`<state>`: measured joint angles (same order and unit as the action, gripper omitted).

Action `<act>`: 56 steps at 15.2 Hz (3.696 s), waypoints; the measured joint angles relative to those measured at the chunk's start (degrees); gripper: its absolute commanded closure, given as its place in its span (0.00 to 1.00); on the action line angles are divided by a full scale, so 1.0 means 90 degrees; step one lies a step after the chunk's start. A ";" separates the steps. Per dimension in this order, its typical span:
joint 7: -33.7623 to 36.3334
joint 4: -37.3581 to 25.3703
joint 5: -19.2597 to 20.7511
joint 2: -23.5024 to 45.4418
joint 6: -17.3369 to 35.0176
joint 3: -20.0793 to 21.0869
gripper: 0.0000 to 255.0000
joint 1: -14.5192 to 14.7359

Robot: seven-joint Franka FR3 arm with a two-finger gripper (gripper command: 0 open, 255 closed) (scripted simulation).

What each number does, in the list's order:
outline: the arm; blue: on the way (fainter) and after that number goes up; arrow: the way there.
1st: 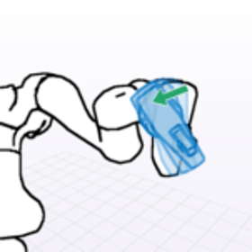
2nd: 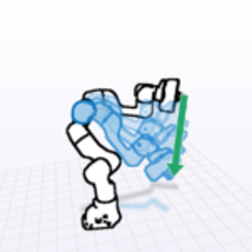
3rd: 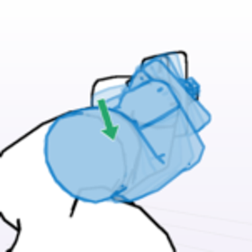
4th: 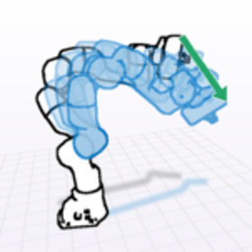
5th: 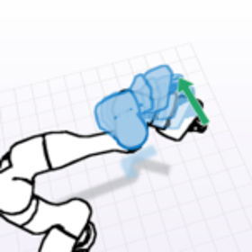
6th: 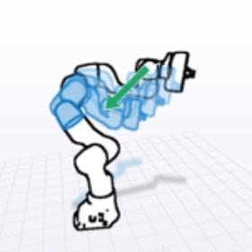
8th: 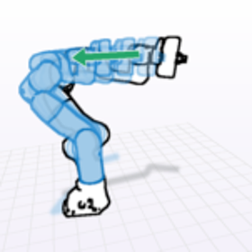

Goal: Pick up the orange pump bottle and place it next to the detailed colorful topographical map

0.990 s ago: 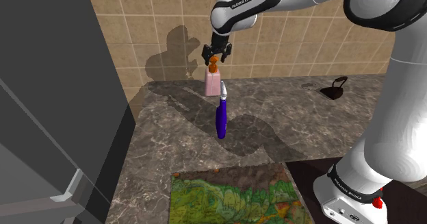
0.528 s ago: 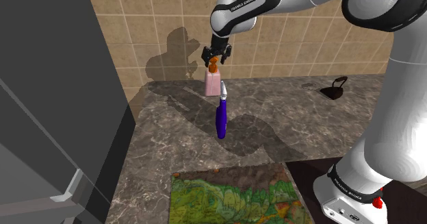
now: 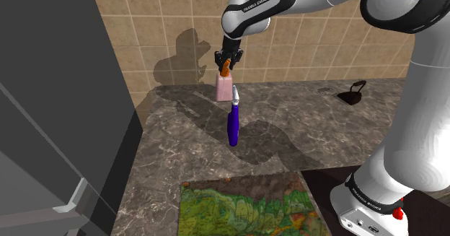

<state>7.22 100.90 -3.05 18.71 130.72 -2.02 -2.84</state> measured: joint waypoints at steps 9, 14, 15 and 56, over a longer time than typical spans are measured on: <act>0.0029 -0.0245 0.0020 -0.0120 -0.0366 -0.0004 1.00 0.0007; 0.0047 -0.0492 0.0037 -0.0271 -0.0764 -0.0010 1.00 0.0008; 0.0050 -0.0551 0.0039 -0.0294 -0.0845 -0.0011 1.00 0.0007; 0.0161 -0.5329 0.0039 0.0519 -0.4809 -0.0026 1.00 -0.0064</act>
<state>8.66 52.93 -2.70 23.38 87.44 -2.25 -3.42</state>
